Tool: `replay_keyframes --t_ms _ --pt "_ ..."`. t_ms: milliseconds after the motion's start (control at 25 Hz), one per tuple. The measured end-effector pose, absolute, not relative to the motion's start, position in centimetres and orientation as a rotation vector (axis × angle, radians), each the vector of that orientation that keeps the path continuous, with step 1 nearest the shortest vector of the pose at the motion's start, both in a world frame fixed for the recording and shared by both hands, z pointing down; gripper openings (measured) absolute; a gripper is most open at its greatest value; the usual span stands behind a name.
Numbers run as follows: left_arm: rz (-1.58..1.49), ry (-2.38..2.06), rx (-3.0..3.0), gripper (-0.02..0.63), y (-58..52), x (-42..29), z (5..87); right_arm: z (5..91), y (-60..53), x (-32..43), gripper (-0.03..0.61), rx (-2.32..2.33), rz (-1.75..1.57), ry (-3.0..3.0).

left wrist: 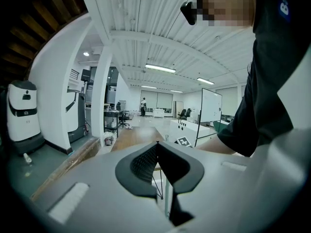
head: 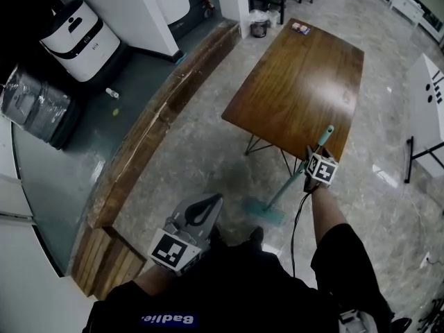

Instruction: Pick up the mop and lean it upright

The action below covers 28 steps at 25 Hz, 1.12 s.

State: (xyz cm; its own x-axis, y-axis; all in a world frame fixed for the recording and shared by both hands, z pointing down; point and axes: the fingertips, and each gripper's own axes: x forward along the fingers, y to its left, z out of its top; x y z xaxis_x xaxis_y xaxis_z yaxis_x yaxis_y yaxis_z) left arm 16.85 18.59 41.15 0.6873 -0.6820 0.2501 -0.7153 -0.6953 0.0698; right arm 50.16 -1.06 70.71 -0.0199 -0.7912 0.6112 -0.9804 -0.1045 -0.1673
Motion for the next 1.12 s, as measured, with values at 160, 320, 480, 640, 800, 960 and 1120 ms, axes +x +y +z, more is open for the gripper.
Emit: replay_keyframes --t_ms 160,320,480,640,800,960,1120 --pt "0.356 -1.135 2.704 0.02 19.0 16.5 42.1 70.9 -1.8 50.2 0.276 1.943 0.845 -1.861" --pt "0.387 -1.152 2.679 0.02 19.1 16.1 42.3 71.1 -2.3 50.5 0.246 1.945 0.849 -1.858" --pt "0.378 -1.151 2.68 0.02 19.4 15.7 42.8 71.4 -2.5 50.5 0.219 1.947 0.857 -1.858" --pt "0.367 -1.148 2.68 0.02 19.6 15.6 43.0 71.4 -2.6 50.3 0.197 1.949 0.858 -1.86" --pt "0.392 -1.156 2.66 0.02 19.7 15.5 43.0 71.6 -2.5 50.3 0.136 1.949 0.839 -1.842" --pt "0.388 -1.141 2.675 0.02 20.1 15.5 43.5 71.6 -2.4 50.5 0.11 1.957 0.829 -1.83" --pt "0.359 -1.147 2.667 0.02 20.3 15.4 43.1 71.2 -2.1 50.3 0.109 1.961 0.823 -1.834"
